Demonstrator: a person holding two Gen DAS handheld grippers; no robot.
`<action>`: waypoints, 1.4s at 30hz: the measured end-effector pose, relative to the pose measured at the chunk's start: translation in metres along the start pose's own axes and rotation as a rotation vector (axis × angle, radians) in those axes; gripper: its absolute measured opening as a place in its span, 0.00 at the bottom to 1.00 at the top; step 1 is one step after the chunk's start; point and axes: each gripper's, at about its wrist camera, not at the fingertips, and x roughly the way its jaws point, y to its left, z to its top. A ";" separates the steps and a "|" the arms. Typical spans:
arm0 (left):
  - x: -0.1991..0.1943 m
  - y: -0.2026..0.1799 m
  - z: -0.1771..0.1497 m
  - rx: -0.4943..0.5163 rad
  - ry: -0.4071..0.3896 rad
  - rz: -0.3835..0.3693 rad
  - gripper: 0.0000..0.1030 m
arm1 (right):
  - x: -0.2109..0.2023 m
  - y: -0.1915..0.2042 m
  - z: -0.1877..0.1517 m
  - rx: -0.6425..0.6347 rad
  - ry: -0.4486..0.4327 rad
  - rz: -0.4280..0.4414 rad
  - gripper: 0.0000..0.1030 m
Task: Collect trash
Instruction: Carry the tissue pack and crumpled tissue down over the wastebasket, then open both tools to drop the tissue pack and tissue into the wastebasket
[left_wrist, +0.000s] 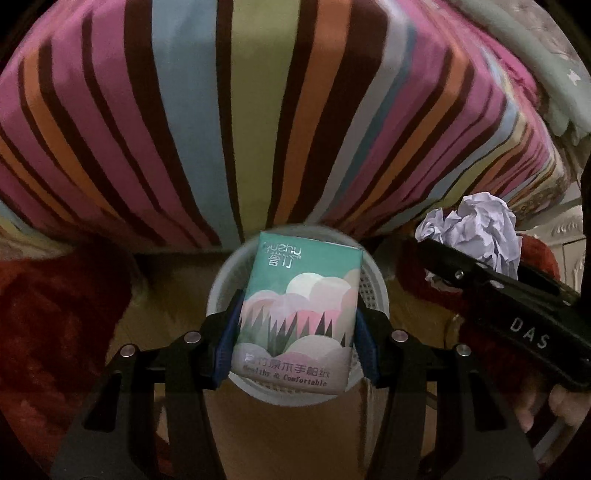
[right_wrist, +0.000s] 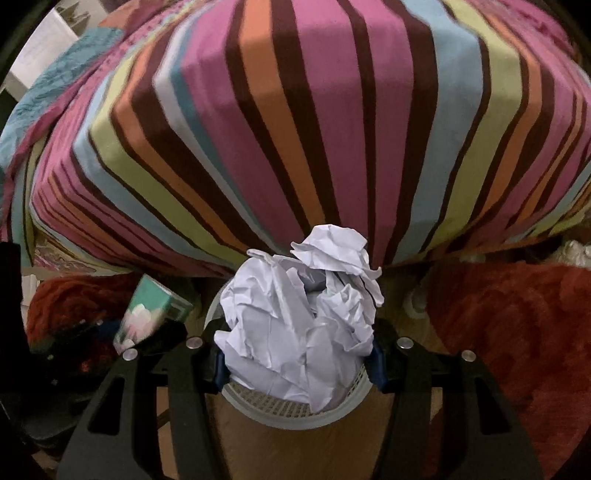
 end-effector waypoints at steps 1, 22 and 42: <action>0.006 0.001 0.000 -0.008 0.023 0.003 0.52 | 0.004 -0.001 0.000 0.009 0.015 0.003 0.52; 0.080 0.011 -0.017 -0.115 0.319 -0.001 0.52 | 0.090 -0.028 -0.018 0.258 0.369 0.087 0.52; 0.095 0.023 -0.023 -0.195 0.388 0.017 0.82 | 0.107 -0.048 -0.025 0.412 0.424 0.117 0.87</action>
